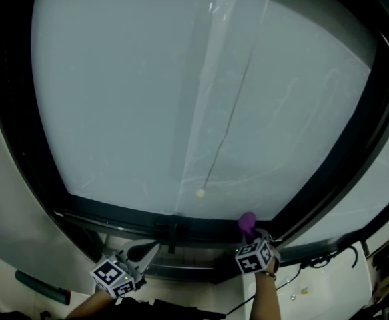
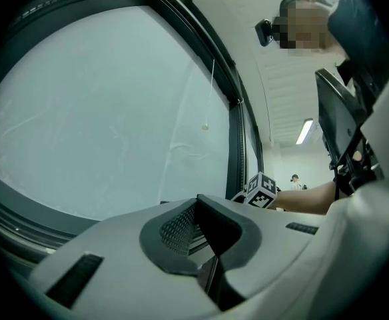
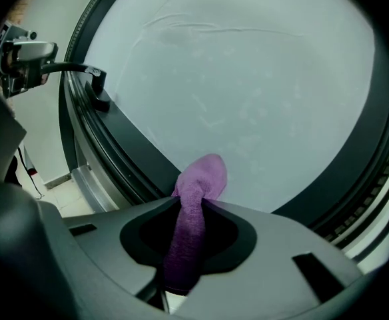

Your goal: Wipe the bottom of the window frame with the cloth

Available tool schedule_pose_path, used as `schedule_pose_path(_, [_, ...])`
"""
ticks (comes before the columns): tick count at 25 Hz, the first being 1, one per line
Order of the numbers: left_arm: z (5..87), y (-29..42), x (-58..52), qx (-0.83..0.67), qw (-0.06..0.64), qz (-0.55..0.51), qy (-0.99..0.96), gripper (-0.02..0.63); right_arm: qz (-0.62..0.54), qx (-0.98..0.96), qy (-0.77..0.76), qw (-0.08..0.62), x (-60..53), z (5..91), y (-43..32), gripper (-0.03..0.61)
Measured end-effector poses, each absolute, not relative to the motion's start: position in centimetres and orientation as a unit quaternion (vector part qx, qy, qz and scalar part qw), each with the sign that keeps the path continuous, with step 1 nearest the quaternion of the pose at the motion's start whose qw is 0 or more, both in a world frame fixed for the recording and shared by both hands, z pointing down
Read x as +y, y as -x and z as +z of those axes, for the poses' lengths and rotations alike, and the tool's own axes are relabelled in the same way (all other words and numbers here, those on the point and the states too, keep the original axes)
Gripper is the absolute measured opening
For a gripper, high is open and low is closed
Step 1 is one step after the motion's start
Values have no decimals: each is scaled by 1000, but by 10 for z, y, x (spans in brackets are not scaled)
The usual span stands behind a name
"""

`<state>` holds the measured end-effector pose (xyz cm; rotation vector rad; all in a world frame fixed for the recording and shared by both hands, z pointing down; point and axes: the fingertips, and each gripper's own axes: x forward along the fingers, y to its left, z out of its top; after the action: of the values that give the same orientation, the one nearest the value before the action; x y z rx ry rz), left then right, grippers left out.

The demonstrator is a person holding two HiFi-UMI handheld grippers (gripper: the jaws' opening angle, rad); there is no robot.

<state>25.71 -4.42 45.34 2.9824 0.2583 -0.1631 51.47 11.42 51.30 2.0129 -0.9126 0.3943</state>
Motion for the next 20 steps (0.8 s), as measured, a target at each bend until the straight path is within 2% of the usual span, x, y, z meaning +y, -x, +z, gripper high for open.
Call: schedule_pose_path(20, [456, -238, -70, 75, 71, -59, -993, 5, 152, -386, -791, 449, 76, 514, -483, 89])
